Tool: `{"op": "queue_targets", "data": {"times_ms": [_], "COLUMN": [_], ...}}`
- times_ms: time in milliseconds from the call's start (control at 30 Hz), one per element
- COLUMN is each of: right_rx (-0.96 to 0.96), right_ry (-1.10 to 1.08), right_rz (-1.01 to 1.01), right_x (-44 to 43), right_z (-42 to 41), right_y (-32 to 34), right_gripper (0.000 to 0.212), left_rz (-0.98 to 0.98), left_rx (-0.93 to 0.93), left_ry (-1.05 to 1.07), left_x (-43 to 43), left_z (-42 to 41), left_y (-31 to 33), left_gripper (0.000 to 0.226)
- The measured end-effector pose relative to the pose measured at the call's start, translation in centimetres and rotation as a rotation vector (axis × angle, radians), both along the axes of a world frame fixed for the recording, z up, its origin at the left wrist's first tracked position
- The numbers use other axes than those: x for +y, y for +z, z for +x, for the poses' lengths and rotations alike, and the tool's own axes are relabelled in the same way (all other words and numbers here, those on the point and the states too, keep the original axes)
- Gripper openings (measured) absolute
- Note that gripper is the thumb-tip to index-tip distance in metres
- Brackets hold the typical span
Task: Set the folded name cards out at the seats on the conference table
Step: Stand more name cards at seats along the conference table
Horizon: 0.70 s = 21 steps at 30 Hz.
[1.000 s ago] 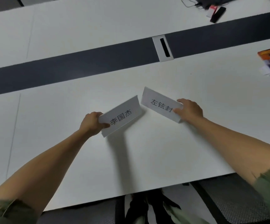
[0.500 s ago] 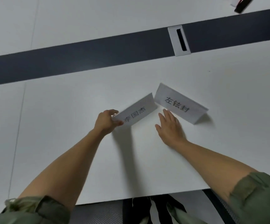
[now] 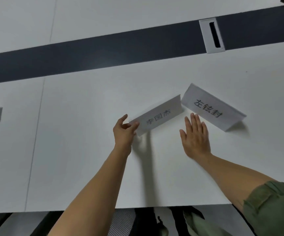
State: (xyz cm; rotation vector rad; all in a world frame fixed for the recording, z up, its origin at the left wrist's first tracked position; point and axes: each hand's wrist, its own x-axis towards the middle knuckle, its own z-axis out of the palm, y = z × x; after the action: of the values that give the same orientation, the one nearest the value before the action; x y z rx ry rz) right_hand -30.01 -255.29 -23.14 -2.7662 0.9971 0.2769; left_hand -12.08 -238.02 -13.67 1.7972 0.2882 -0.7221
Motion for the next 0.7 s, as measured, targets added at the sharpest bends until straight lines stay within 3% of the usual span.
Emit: {"op": "queue_targets", "data": {"times_ms": [133,267,533,700], "right_rx": [0.012,0.069,0.185,0.101], "right_ry": [-0.011,-0.031,-0.239,-0.337], "right_rz": [-0.01,-0.042,0.089,0.204], "right_x": [-0.1,0.4,2.2,6.6], "right_z": [0.3,0.5,3.8,6.7], "right_y": [0.0,0.0,2.9,5.1], "right_gripper": [0.063,0.064,0.059,0.077], "left_rz": [-0.161,-0.27,-0.317,-0.281], "left_rx": [0.078,0.128,0.14,0.092], "left_ry": [0.056,0.058,0.063,0.045], "left_x": [-0.2,0.6,6.2,10.6], "left_z": [0.9,2.7,8.6,12.8], "left_y": [0.4,0.8,3.4,4.5], "left_gripper": [0.028,0.013,0.012,0.013]}}
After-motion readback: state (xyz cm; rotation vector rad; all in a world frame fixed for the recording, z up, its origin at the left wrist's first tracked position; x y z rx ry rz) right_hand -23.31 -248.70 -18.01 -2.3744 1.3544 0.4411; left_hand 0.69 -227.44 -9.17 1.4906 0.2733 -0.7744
